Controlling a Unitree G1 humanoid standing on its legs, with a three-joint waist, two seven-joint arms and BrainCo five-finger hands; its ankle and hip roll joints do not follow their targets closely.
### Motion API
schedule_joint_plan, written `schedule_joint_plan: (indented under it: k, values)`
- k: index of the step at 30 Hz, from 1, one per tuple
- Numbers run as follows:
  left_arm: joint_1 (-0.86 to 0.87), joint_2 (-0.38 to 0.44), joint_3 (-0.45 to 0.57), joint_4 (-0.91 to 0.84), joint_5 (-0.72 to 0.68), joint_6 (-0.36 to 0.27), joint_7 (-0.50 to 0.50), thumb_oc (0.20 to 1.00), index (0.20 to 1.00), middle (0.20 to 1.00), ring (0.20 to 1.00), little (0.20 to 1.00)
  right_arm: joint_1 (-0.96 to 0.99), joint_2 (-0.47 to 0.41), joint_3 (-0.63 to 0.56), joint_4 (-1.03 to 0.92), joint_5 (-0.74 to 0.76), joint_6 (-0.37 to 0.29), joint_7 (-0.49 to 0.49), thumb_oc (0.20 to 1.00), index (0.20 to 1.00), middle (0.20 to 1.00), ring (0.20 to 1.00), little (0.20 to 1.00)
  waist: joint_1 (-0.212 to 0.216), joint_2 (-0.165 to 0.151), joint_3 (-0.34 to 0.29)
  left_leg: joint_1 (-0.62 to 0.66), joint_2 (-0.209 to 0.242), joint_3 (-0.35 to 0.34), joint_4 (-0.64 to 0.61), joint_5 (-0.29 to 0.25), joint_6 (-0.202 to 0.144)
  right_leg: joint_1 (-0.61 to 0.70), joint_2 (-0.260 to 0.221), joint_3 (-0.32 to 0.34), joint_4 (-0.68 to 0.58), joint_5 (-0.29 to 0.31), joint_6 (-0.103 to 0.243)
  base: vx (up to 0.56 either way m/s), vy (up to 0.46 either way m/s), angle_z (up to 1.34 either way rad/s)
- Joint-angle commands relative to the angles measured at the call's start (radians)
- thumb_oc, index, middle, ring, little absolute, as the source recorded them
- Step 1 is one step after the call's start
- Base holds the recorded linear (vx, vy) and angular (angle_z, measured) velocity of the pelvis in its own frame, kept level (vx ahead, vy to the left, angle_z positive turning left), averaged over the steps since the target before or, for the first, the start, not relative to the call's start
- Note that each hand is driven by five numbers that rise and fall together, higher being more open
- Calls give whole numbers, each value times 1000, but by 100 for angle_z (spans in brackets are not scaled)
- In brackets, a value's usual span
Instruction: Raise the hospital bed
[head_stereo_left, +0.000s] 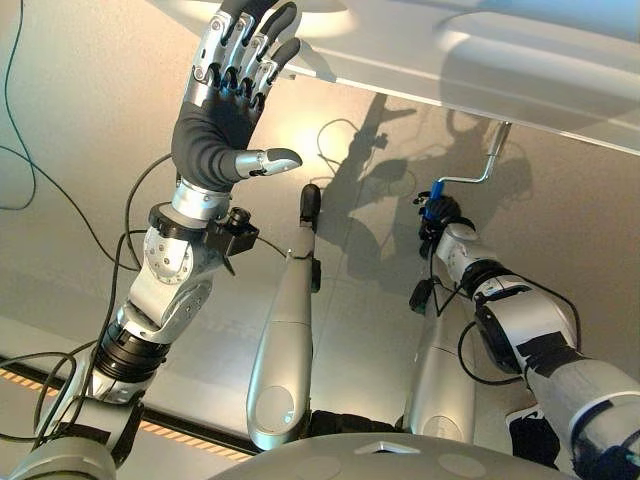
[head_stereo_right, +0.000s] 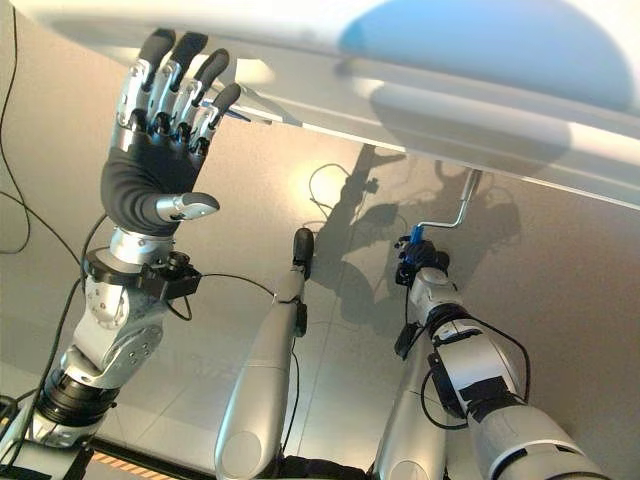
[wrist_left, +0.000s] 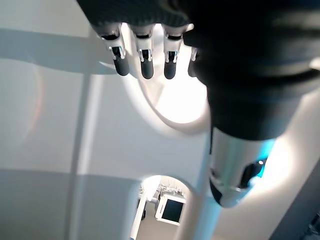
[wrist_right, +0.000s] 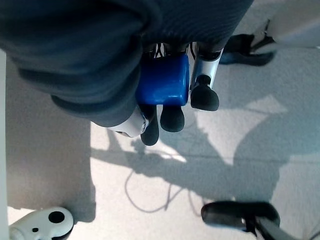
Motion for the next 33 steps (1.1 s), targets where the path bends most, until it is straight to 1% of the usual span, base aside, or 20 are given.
schedule_joint_plan:
  k: [1, 2, 4, 7, 8, 10, 11, 14, 15, 16, 18, 20, 21, 22, 23, 24, 26, 29, 31, 33]
  values:
    - [48, -6, 48, -67, -8, -31, -41, 1000, 1000, 1000, 1000, 1000, 193, -235, 6, 18, -27, -86, -107, 1000, 1000, 1000, 1000, 1000, -71, 6, -23, 69, 16, 13, -62, 3, -3, 102, 65, -36, -46, -43, 9, -17, -36, 0]
    - [71, 24, 52, -47, 5, -24, -61, 1000, 1000, 1000, 1000, 1000, 232, -202, 19, -53, -25, -109, -94, 1000, 1000, 1000, 1000, 1000, -80, -7, -23, 113, 24, 19, -67, 4, -5, 136, 70, -33, -42, -47, 7, -5, -43, -1]
    - [81, 26, 58, -36, -1, -20, -73, 1000, 1000, 1000, 1000, 1000, 253, -189, 27, -83, -22, -117, -79, 1000, 1000, 1000, 1000, 1000, -84, -14, -23, 124, 24, 19, -72, 13, -4, 148, 69, -34, -45, -42, 5, -16, -37, -1]
    - [124, 17, 37, 10, -25, 3, -122, 1000, 1000, 1000, 1000, 1000, 328, -149, 31, -153, -12, -146, -59, 1000, 1000, 1000, 1000, 1000, -92, -25, -23, 218, 28, 20, -89, 9, -8, 238, 69, -42, -57, -47, 6, 17, -17, -3]
    - [122, 17, 37, 10, -25, 3, -122, 1000, 1000, 1000, 1000, 1000, 327, -149, 30, -155, -12, -146, -60, 1000, 1000, 1000, 1000, 1000, -93, -26, -23, 214, 27, 20, -91, 15, -7, 235, 69, -42, -60, -42, 6, 0, 0, 0]
    - [138, 28, 9, 85, -22, 25, -160, 1000, 1000, 1000, 1000, 1000, 404, -128, 31, -184, -14, -153, -34, 1000, 1000, 1000, 1000, 1000, -97, -35, -23, 305, 34, 22, -105, 8, -8, 321, 70, -48, -63, -52, 7, 45, -11, -7]
    - [136, 29, 9, 86, -22, 25, -160, 1000, 1000, 1000, 1000, 1000, 403, -128, 30, -185, -14, -153, -35, 1000, 1000, 1000, 1000, 1000, -97, -36, -23, 302, 32, 22, -108, 15, -7, 318, 70, -48, -66, -47, 7, 50, -2, -9]
    - [156, 37, -13, 181, -18, 47, -193, 1000, 1000, 1000, 1000, 1000, 463, -118, 25, -205, -37, -155, -19, 1000, 1000, 1000, 1000, 1000, -101, -38, -23, 392, 38, 24, -116, 3, -8, 412, 70, -56, -76, -56, 10, 46, 7, -14]
    - [155, 37, -14, 182, -18, 46, -193, 1000, 1000, 1000, 1000, 1000, 463, -118, 25, -205, -37, -155, -19, 1000, 1000, 1000, 1000, 1000, -101, -39, -23, 390, 37, 24, -120, 9, -7, 410, 70, -56, -79, -51, 10, 88, 14, -14]
    - [182, 47, -22, 239, 3, 56, -216, 1000, 1000, 1000, 1000, 1000, 497, -120, 30, -227, -60, -151, -4, 1000, 1000, 1000, 1000, 1000, -104, -44, -42, 439, 44, 28, -135, 8, -9, 455, 72, -55, -97, -50, 13, 97, 14, -15]
    - [200, 57, -40, 281, 30, 64, -235, 1000, 1000, 1000, 1000, 1000, 527, -112, 22, -229, -63, -154, 2, 1000, 1000, 1000, 1000, 1000, -105, -46, -77, 471, 46, 32, -148, 8, -11, 488, 74, -59, -118, -47, 13, 117, 22, -20]
    - [227, 49, -54, 345, 49, 72, -252, 1000, 1000, 1000, 1000, 1000, 558, -105, 14, -227, -72, -152, 10, 1000, 1000, 1000, 1000, 1000, -106, -50, -110, 504, 49, 37, -158, 6, -11, 518, 79, -62, -136, -47, 15, 99, 19, -15]
    - [242, 29, -60, 388, 54, 79, -255, 1000, 1000, 1000, 1000, 1000, 566, -100, 10, -218, -77, -152, 10, 1000, 1000, 1000, 1000, 1000, -108, -51, -127, 518, 49, 39, -164, 5, -11, 531, 84, -62, -142, -47, 15, 66, 6, -8]
    - [242, 29, -60, 388, 54, 79, -255, 1000, 1000, 1000, 1000, 1000, 566, -100, 10, -218, -77, -152, 10, 1000, 1000, 1000, 1000, 1000, -108, -51, -127, 518, 49, 39, -164, 5, -11, 531, 84, -62, -142, -47, 15, 124, 3, -8]
    - [265, -17, -81, 508, 95, 97, -262, 1000, 1000, 1000, 1000, 1000, 588, -89, 4, -198, -95, -143, 14, 1000, 1000, 1000, 1000, 1000, -112, -57, -180, 569, 54, 46, -192, 7, -11, 574, 88, -68, -166, -45, 17, 94, -6, -4]
    - [265, -18, -82, 509, 95, 96, -262, 1000, 1000, 1000, 1000, 1000, 589, -90, 4, -198, -95, -143, 14, 1000, 1000, 1000, 1000, 1000, -111, -56, -179, 571, 54, 46, -194, 7, -11, 576, 88, -68, -167, -45, 17, 121, -9, -8]
    - [276, -37, -98, 632, 191, 87, -250, 1000, 1000, 1000, 1000, 1000, 609, -90, 12, -198, -131, -133, 21, 1000, 1000, 1000, 1000, 1000, -118, -61, -216, 603, 55, 53, -213, 9, -12, 603, 91, -69, -179, -43, 19, 58, 1, -9]
    - [295, -110, -96, 856, 333, 80, -194, 1000, 1000, 1000, 1000, 1000, 651, -78, 12, -201, -161, -133, 25, 1000, 1000, 1000, 1000, 1000, -128, -66, -270, 651, 61, 58, -239, 13, -12, 638, 93, -71, -178, -49, 23, 63, 15, 2]
    - [305, -153, -93, 1013, 465, 79, -146, 1000, 1000, 1000, 1000, 1000, 673, -71, 12, -181, -193, -130, 27, 1000, 1000, 1000, 1000, 1000, -135, -64, -303, 683, 63, 63, -254, 14, -10, 663, 93, -74, -176, -55, 25, 48, 29, -1]
    - [330, -192, -59, 1158, 566, 89, -103, 1000, 1000, 1000, 1000, 1000, 701, -66, 19, -169, -241, -127, 33, 1000, 1000, 1000, 1000, 1000, -141, -64, -333, 711, 64, 66, -263, 12, -8, 687, 96, -73, -177, -62, 25, 43, 33, -4]
